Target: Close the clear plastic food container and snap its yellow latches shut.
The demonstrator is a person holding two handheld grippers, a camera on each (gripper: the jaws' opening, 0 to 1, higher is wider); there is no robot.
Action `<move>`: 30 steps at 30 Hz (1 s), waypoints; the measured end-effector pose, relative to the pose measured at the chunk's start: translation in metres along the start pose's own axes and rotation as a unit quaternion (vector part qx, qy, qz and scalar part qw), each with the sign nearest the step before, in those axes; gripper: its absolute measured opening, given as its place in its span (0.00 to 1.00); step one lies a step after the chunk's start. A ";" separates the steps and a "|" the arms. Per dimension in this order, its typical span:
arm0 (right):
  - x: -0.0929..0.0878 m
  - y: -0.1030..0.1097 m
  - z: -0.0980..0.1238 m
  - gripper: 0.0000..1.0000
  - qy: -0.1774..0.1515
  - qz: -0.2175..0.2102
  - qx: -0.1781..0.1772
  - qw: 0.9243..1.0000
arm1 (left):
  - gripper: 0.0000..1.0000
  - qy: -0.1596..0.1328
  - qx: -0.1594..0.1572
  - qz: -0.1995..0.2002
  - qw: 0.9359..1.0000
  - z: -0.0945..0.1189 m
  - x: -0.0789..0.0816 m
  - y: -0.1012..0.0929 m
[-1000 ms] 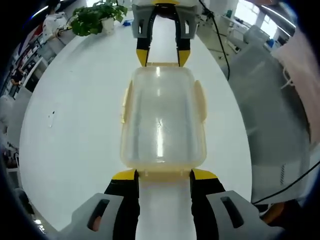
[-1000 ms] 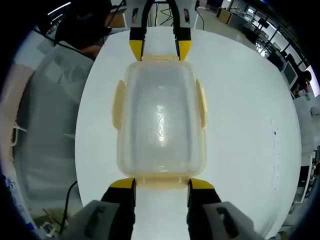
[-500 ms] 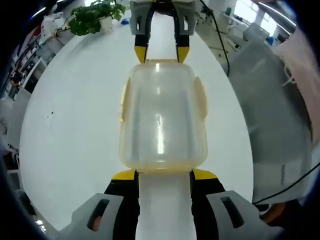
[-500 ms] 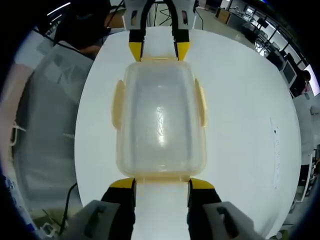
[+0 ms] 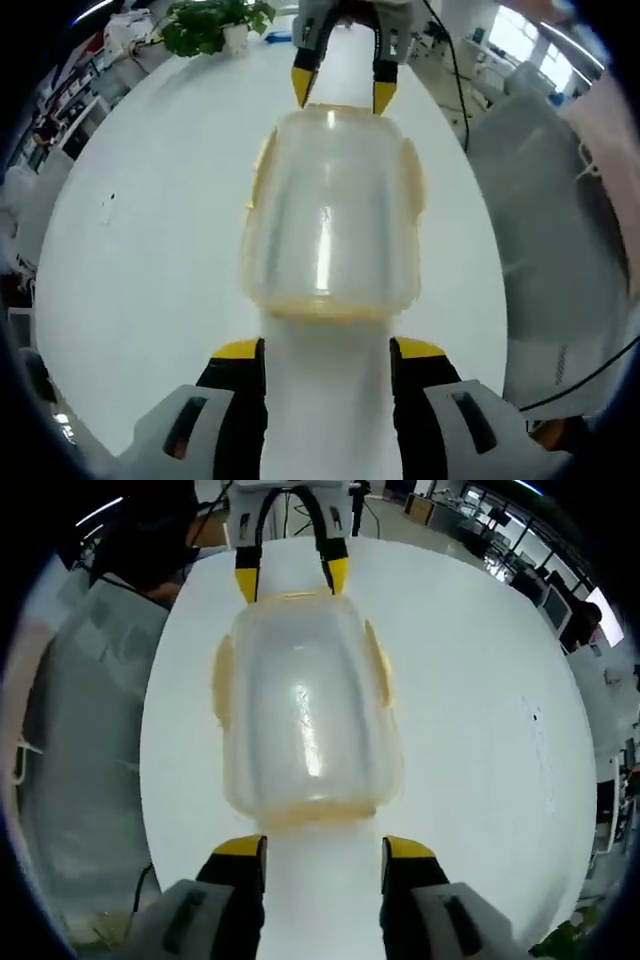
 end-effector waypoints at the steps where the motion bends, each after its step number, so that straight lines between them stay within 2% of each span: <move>1: -0.002 0.001 0.001 0.44 -0.009 -0.020 -0.002 1.000 | 0.45 -0.004 0.010 0.020 1.000 0.001 -0.002 0.000; 4: -0.005 0.004 0.003 0.44 -0.054 -0.094 0.002 0.994 | 0.42 -0.036 0.027 0.085 0.995 0.008 -0.004 0.002; 5: -0.008 0.006 0.004 0.44 -0.066 -0.111 0.009 0.992 | 0.43 -0.050 0.028 0.122 0.991 0.012 -0.005 0.001; 7: -0.011 0.012 0.005 0.43 -0.080 -0.122 0.026 0.989 | 0.43 -0.076 0.024 0.172 0.982 0.015 -0.004 -0.003; 11: -0.017 0.011 0.009 0.42 -0.095 -0.171 0.013 0.981 | 0.42 -0.103 0.028 0.215 0.971 0.022 -0.007 -0.008; 14: -0.014 0.012 0.015 0.42 -0.134 -0.214 0.022 0.967 | 0.43 -0.139 0.023 0.270 0.952 0.027 -0.005 -0.012; 16: -0.010 0.012 0.018 0.42 -0.159 -0.241 0.027 0.957 | 0.45 -0.158 0.024 0.290 0.944 0.030 -0.002 -0.013; 18: -0.006 0.013 0.020 0.42 -0.175 -0.257 0.030 0.950 | 0.48 -0.169 0.028 0.298 0.939 0.031 0.001 -0.015; 19: -0.003 0.013 0.019 0.42 -0.186 -0.274 0.030 0.943 | 0.48 -0.171 0.029 0.303 0.937 0.031 0.002 -0.016; 20: -0.001 0.013 0.019 0.42 -0.192 -0.282 0.032 0.940 | 0.48 -0.174 0.029 0.311 0.934 0.030 0.003 -0.017; 21: 0.002 0.013 0.018 0.41 -0.202 -0.297 0.032 0.933 | 0.48 -0.183 0.031 0.324 0.928 0.030 0.005 -0.017; 24: 0.003 0.012 0.015 0.41 -0.204 -0.315 0.027 0.926 | 0.47 -0.195 0.034 0.354 0.914 0.027 0.008 -0.019; 27: 0.005 0.013 0.011 0.39 -0.201 -0.318 0.024 0.926 | 0.45 -0.189 0.039 0.365 0.911 0.021 0.008 -0.019; 30: 0.006 0.012 0.006 0.39 -0.200 -0.331 0.020 0.922 | 0.43 -0.182 0.047 0.373 0.909 0.013 0.006 -0.017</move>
Point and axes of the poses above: the point that each gripper's makers call its tool centre point, and the gripper's own axes: z roughly backward along the fingers, y roughly to its left, x roughly out of its top, the point moved 7 cm from there along z, roughly backward along the fingers, and after that the axes turned 2 degrees about x, right-handed, at the moved point
